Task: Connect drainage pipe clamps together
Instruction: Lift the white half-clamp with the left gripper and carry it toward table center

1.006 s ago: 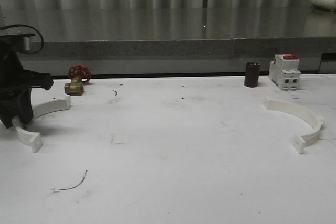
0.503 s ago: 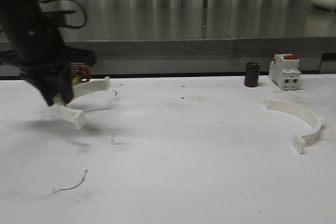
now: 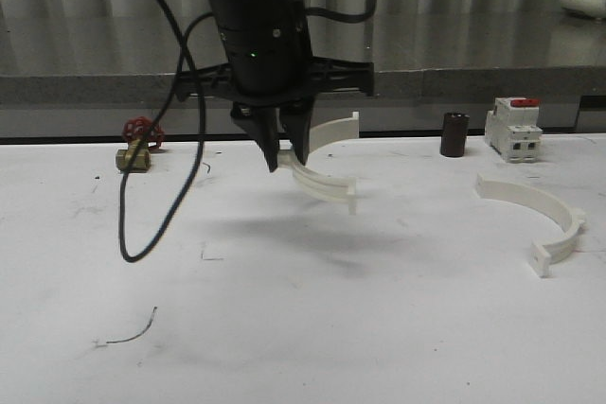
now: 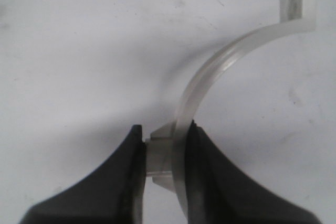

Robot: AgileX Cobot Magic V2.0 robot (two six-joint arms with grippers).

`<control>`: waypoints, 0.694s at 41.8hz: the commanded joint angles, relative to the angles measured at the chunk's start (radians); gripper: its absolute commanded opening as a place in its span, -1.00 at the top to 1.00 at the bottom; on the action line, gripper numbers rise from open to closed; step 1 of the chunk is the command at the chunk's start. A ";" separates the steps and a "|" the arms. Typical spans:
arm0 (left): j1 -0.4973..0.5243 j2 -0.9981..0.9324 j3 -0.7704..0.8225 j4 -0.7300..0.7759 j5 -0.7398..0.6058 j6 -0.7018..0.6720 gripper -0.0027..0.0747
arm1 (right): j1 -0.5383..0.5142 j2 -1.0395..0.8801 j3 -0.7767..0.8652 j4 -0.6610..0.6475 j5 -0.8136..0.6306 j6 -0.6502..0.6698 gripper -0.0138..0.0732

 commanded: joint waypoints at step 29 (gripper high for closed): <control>-0.040 0.070 -0.081 0.093 0.007 -0.261 0.84 | -0.006 -0.001 -0.035 -0.005 -0.055 -0.010 -0.45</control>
